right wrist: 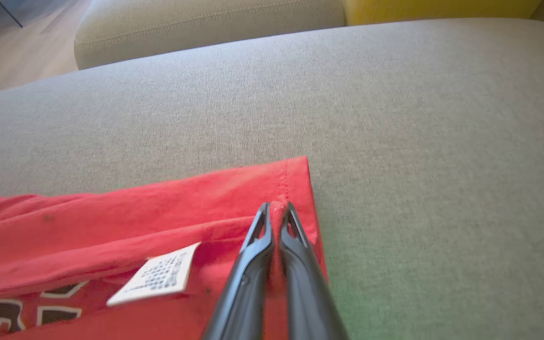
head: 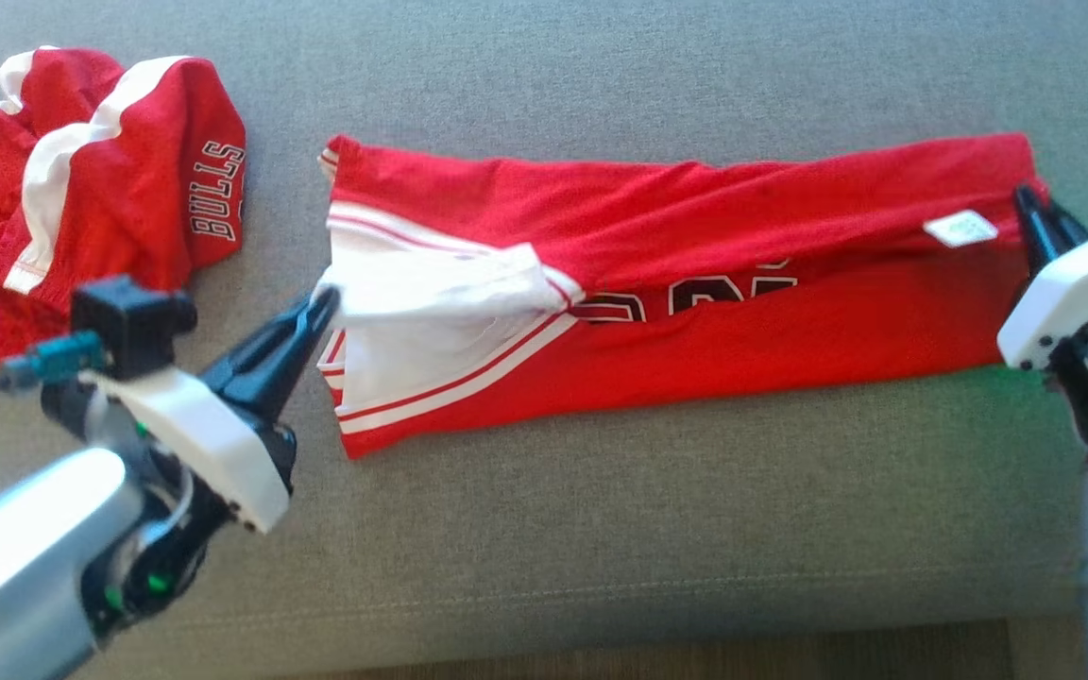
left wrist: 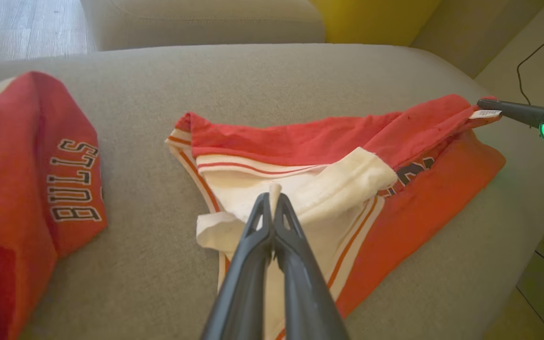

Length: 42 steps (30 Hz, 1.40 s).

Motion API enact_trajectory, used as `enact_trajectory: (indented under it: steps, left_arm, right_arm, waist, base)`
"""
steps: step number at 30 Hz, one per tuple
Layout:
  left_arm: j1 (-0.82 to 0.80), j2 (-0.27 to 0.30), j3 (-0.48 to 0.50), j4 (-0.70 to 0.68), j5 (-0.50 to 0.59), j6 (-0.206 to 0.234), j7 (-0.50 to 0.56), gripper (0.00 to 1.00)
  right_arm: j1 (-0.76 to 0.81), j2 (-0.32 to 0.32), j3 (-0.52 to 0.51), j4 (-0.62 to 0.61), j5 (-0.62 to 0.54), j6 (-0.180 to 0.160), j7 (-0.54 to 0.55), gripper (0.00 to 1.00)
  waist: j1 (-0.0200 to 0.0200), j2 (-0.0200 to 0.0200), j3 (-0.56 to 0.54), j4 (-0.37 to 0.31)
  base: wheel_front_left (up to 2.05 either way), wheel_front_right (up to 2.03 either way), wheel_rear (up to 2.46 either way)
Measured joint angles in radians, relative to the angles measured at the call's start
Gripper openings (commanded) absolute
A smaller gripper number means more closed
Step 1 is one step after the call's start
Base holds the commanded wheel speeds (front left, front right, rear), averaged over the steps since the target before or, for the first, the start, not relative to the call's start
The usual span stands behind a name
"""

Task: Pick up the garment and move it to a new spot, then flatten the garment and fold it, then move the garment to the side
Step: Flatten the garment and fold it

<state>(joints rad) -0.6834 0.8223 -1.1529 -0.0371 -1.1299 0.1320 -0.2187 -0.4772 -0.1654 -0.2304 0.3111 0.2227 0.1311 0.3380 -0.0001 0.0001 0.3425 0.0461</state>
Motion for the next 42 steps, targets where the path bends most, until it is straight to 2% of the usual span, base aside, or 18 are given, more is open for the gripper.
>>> enact_trajectory:
  steps: [2, 3, 4, 5, 6, 7, 11, 15, 16, 17, 18, 19, 20, 21, 24, 29, 34, 42]
  left_arm:
    - [0.029, -0.004, -0.001, 0.000, -0.001, 0.011, -0.005, 0.00]
    - [0.039, -0.007, -0.001, 0.001, -0.006, 0.016, -0.009, 0.00]
    - [0.048, -0.012, -0.001, 0.004, -0.008, 0.019, -0.012, 0.00]
    - [0.053, -0.018, 0.000, 0.009, -0.009, 0.026, -0.012, 0.10]
    - [0.059, -0.028, 0.006, 0.014, -0.015, 0.034, -0.017, 0.46]
    - [0.067, -0.039, 0.015, 0.021, -0.022, 0.043, -0.022, 1.00]
    - [0.117, -0.089, 0.099, 0.038, -0.022, 0.089, -0.030, 1.00]
    - [0.220, -0.168, 0.269, 0.035, 0.073, 0.166, -0.031, 1.00]
    - [0.220, -0.168, 0.269, 0.035, 0.073, 0.166, -0.031, 1.00]
    - [0.254, -0.189, 0.307, 0.030, 0.110, 0.183, -0.031, 1.00]
    - [0.332, -0.239, 0.380, 0.015, 0.193, 0.217, -0.031, 1.00]
    - [0.332, -0.239, 0.380, 0.015, 0.193, 0.217, -0.031, 1.00]
    - [0.413, -0.294, 0.445, -0.001, 0.280, 0.239, -0.031, 1.00]
    - [0.413, -0.294, 0.445, -0.001, 0.280, 0.239, -0.031, 1.00]
    - [0.510, -0.366, 0.522, -0.023, 0.440, 0.270, -0.031, 1.00]
    - [0.600, -0.452, 0.587, -0.050, 0.698, 0.301, -0.031, 1.00]
    - [0.674, -0.515, 0.590, -0.052, 0.829, 0.299, -0.031, 1.00]
    - [0.743, -0.601, 0.605, -0.036, 0.915, 0.240, -0.031, 1.00]
  right_arm:
    - [0.024, 0.007, 0.000, -0.013, 0.002, 0.000, 0.009, 0.00]
    - [0.034, 0.009, 0.000, -0.015, 0.006, 0.000, 0.015, 0.13]
    - [0.043, 0.011, -0.001, -0.017, 0.008, 0.000, 0.021, 0.45]
    - [0.050, 0.013, -0.002, -0.017, 0.008, 0.000, 0.024, 1.00]
    - [0.057, 0.017, -0.009, -0.019, 0.008, 0.000, 0.024, 1.00]
    - [0.060, 0.024, -0.019, -0.022, 0.008, 0.000, 0.018, 1.00]
    - [0.063, 0.053, -0.053, -0.050, 0.008, 0.000, -0.018, 1.00]
    - [0.121, 0.086, -0.083, -0.091, 0.008, 0.000, -0.058, 1.00]
    - [0.121, 0.086, -0.083, -0.091, 0.008, 0.000, -0.058, 1.00]
    - [0.144, 0.094, -0.092, -0.096, 0.009, 0.000, -0.068, 1.00]
    - [0.186, 0.107, -0.111, -0.095, 0.018, 0.000, -0.090, 1.00]
    - [0.186, 0.107, -0.111, -0.095, 0.018, 0.000, -0.090, 1.00]
    - [0.212, 0.114, -0.132, -0.082, 0.028, 0.000, -0.110, 1.00]
    - [0.212, 0.114, -0.132, -0.082, 0.028, 0.000, -0.110, 1.00]
    - [0.219, 0.115, -0.168, -0.035, 0.049, 0.000, -0.142, 1.00]
    - [0.185, 0.119, -0.234, 0.125, 0.103, 0.000, -0.171, 1.00]
    - [0.093, 0.122, -0.340, 0.260, -0.031, 0.000, -0.171, 1.00]
    - [0.022, 0.121, -0.549, 0.412, -0.324, 0.000, -0.057, 1.00]
  waist:
    - [0.0000, 0.0000, -0.001, -0.001]
    - [0.0000, 0.0000, -0.001, -0.001]
    - [0.0000, 0.0000, -0.001, -0.002]
    - [0.0000, 0.0000, -0.001, -0.002]
    - [0.0000, 0.0000, -0.002, -0.002]
    - [0.0000, 0.0000, -0.005, -0.002]
    - [0.0000, 0.0000, -0.027, -0.005]
    - [0.0000, 0.0000, -0.058, -0.006]
    - [0.0000, 0.0000, -0.058, -0.006]
    - [0.0000, 0.0000, -0.067, -0.006]
    - [0.0000, 0.0000, -0.085, -0.007]
    - [0.0000, 0.0000, -0.085, -0.007]
    - [0.0000, 0.0000, -0.103, -0.005]
    - [0.0000, 0.0000, -0.103, -0.005]
    - [0.0000, 0.0000, -0.129, 0.006]
    - [0.0000, 0.0000, -0.165, 0.049]
    - [0.0000, 0.0000, -0.194, 0.107]
    - [0.0000, 0.0000, -0.218, 0.192]
  base:
    - [0.00, 0.00, 0.00]
    - [0.00, 0.00, 0.00]
    - [0.00, 0.00, 0.00]
    - [0.00, 0.00, 0.00]
    - [0.00, 0.00, 0.00]
    - [0.00, 0.00, 0.00]
    - [0.00, 0.00, 0.00]
    - [0.00, 0.00, 0.00]
    - [0.00, 0.00, 0.00]
    - [0.00, 0.00, 0.00]
    - [0.00, 0.00, 0.00]
    - [0.00, 0.00, 0.00]
    - [0.00, 0.00, 0.00]
    - [0.00, 0.00, 0.00]
    - [0.00, 0.00, 0.00]
    - [0.00, 0.00, 0.00]
    - [0.00, 0.00, 0.00]
    - [0.00, 0.00, 0.00]
